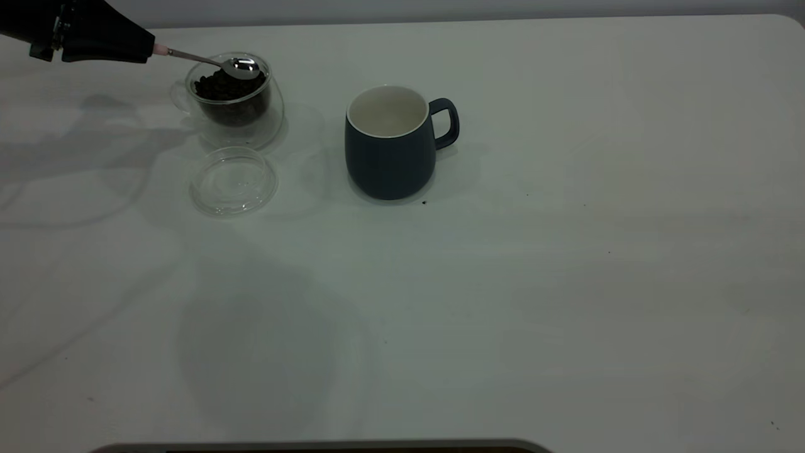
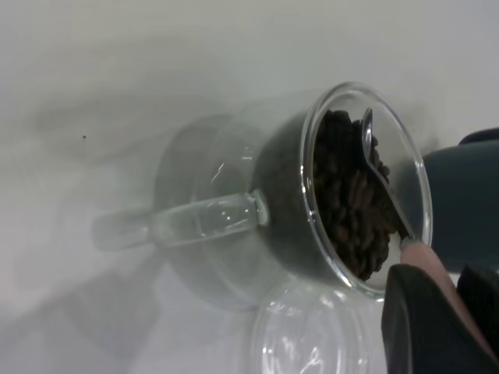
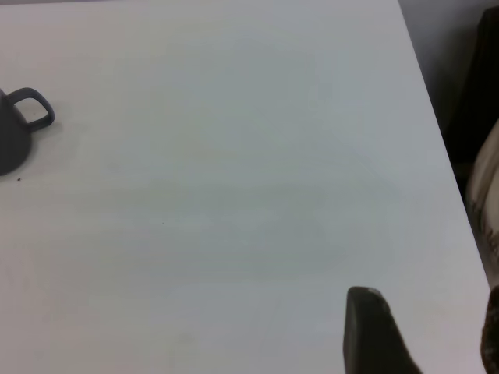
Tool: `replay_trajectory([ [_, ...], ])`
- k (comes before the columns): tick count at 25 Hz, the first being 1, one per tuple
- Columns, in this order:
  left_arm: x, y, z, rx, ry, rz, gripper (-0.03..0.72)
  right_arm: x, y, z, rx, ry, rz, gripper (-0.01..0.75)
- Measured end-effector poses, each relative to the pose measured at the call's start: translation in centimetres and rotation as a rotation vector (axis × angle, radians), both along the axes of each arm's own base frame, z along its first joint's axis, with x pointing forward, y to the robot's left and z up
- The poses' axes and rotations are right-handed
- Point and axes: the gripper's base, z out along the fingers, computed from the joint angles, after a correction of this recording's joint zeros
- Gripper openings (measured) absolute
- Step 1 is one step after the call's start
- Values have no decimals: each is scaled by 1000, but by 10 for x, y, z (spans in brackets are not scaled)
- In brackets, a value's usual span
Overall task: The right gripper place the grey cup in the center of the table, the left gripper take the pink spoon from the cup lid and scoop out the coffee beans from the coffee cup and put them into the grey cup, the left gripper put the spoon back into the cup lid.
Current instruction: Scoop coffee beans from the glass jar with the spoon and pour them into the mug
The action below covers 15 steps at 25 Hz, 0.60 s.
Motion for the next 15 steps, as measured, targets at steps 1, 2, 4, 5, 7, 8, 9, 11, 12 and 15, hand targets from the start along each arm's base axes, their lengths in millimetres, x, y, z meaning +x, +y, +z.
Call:
replay_trajectory([
  [1,0,0,-1,9,-3,-7,126,0,0,0,0,0,0,372],
  [2,-1,1,-1,21,-2,-14,126,0,0,0,0,0,0,372],
  [4,-2,2,-3,41,0,-26,126,0,0,0,0,0,0,372],
  [5,-2,2,-3,50,3,-33,126,0,0,0,0,0,0,372],
  [7,-3,2,-4,63,6,-43,126,0,0,0,0,0,0,372],
  [8,-3,3,-5,64,7,-44,126,0,0,0,0,0,0,372],
  [9,-3,3,-5,65,10,-43,126,0,0,0,0,0,0,372],
  [11,-4,3,-5,63,21,-37,126,0,0,0,0,0,0,372],
  [12,-4,3,-5,61,30,-32,126,0,0,0,0,0,0,372],
  [15,-5,3,-6,61,71,-21,126,0,0,0,0,0,0,372],
])
